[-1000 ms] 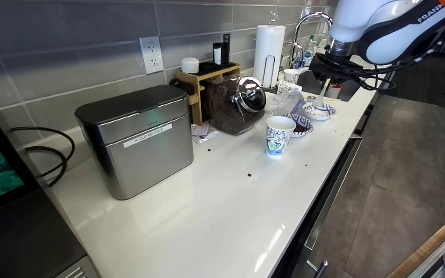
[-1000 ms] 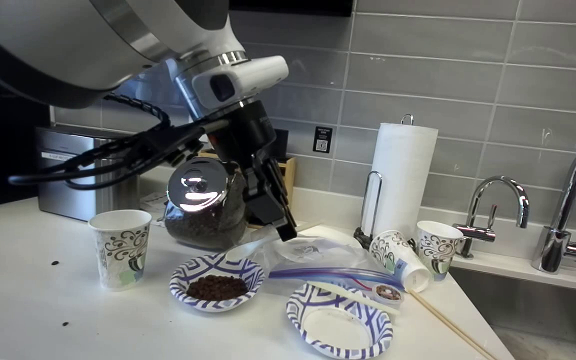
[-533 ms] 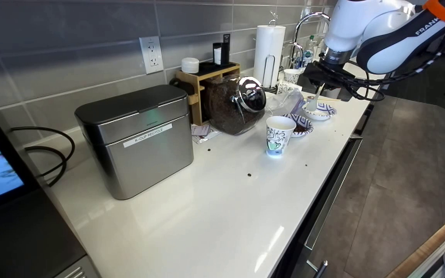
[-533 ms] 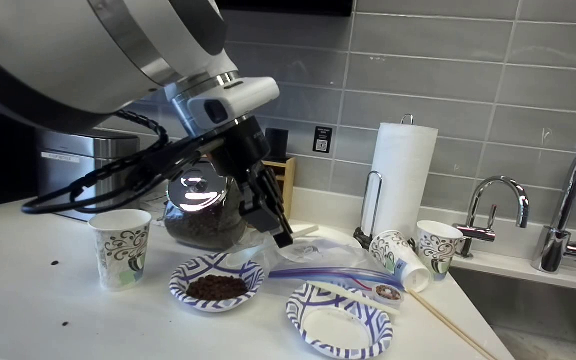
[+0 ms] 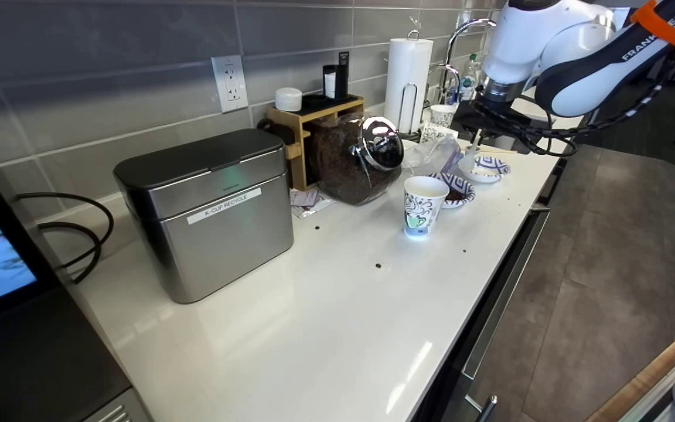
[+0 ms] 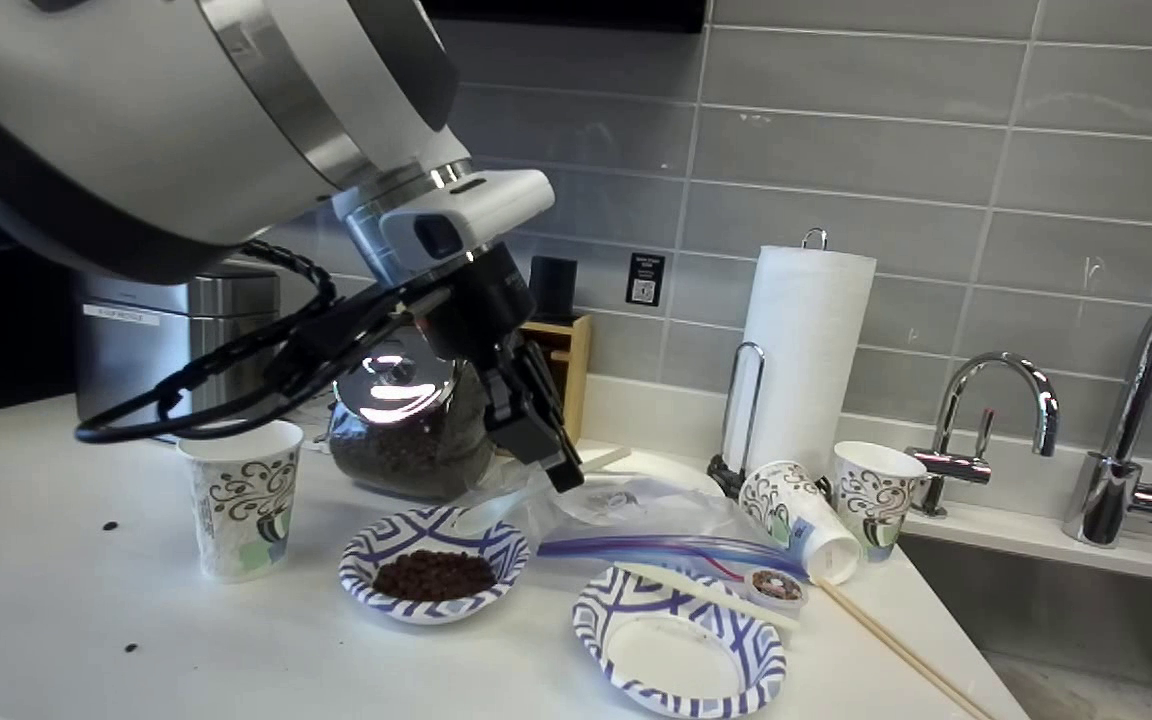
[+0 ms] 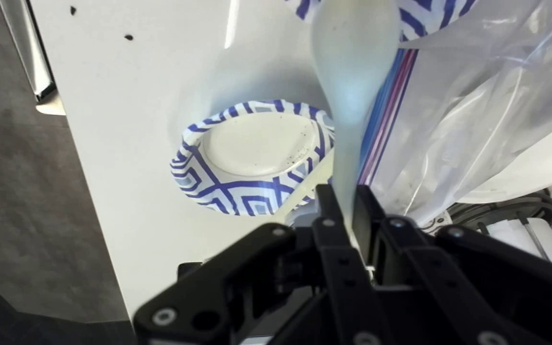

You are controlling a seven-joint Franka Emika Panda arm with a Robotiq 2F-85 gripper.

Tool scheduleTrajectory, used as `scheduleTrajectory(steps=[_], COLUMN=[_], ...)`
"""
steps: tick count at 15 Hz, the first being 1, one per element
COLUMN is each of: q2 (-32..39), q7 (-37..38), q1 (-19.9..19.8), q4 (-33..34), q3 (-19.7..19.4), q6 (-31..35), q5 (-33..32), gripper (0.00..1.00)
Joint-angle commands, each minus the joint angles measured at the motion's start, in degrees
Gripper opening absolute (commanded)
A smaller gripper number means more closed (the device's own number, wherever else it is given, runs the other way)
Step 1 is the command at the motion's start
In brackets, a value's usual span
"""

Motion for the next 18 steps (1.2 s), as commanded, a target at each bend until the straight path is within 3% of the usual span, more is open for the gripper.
scheduleTrajectory(steps=[1,6,8,18], q2=[3.61,8.02,9.46,12.71], q7=[5.63,7.97,5.32,10.66], q1=[0.04,1.13,1.48,4.48], q4=[3.86,6.92,7.03,8.91], q3=[-0.04,0.90,1.58,1.44], q6=[1.88,1.53,1.21,-4.05], q5=[-6.74,-10.36,-7.23,-13.15], gripper=[0.03,0.03,0.03,0.03])
